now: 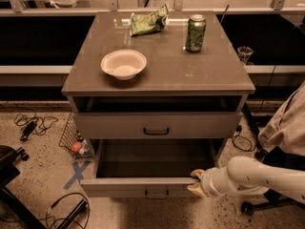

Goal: Open middle drawer

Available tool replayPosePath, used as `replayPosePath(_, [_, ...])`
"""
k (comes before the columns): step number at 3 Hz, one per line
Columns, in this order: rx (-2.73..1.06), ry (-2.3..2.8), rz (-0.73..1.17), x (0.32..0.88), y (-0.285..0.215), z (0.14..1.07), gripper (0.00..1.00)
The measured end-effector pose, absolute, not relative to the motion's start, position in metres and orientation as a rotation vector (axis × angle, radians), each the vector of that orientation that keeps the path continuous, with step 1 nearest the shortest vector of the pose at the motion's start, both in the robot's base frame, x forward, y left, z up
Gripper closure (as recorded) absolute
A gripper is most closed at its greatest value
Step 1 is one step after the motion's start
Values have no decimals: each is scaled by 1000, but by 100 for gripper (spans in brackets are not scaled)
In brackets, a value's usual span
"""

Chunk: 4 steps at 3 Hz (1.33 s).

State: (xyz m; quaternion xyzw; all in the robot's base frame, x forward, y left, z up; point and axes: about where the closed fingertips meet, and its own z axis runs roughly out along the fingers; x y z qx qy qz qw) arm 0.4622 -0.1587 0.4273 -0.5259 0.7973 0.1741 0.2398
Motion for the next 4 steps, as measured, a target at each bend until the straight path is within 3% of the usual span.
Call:
replayPosePath(1, [-1440,2182,476,462,-159,430,100])
replayPosePath(4, [-1440,2183,476,462,-159,430,100])
